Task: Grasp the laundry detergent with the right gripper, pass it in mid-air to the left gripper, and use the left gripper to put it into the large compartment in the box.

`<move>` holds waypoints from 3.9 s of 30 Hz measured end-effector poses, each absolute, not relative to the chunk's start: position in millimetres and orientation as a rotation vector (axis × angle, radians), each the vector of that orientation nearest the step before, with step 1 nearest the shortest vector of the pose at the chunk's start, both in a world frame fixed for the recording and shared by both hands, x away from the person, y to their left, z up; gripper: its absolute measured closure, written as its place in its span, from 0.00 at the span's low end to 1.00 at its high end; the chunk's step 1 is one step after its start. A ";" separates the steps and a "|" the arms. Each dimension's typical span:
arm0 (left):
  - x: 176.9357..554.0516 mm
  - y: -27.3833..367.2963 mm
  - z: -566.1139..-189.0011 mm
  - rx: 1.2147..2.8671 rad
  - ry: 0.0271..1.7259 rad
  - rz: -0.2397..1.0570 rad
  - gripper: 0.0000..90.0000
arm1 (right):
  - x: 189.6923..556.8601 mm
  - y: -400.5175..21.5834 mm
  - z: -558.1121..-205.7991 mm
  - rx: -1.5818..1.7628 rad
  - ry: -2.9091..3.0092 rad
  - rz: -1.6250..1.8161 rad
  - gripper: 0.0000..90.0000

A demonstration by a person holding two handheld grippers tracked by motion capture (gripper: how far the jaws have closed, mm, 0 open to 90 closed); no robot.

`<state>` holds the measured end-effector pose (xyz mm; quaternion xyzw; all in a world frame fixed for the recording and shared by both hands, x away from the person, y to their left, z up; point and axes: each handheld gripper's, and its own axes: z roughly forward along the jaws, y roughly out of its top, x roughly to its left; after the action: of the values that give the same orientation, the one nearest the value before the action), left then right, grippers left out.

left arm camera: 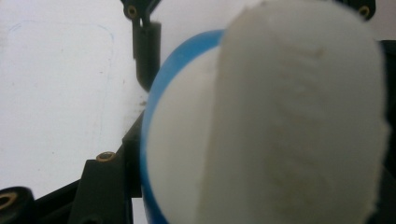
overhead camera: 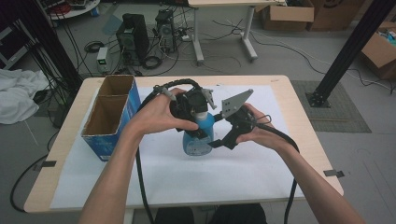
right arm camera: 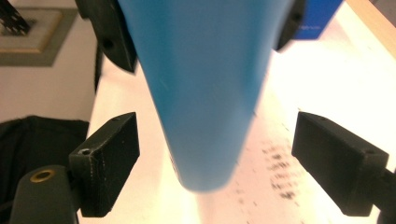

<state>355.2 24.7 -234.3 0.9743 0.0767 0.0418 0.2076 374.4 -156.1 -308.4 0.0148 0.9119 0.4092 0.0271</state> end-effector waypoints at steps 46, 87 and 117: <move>365.0 113.3 -129.0 2.454 1.213 0.423 0.44 | 387.4 -220.7 -282.5 0.290 2.897 0.556 0.19; 382.3 240.3 -169.3 1.985 1.966 0.500 0.45 | 384.6 -218.9 -302.4 0.305 2.925 0.429 0.20; 393.0 244.4 -257.3 1.994 2.046 0.442 0.44 | 380.3 -225.0 -302.5 0.326 2.927 0.411 0.20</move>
<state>393.0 244.4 -257.3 0.6844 0.7021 0.1517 0.1251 380.3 -225.0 -302.5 0.1093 0.9808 0.1377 0.0840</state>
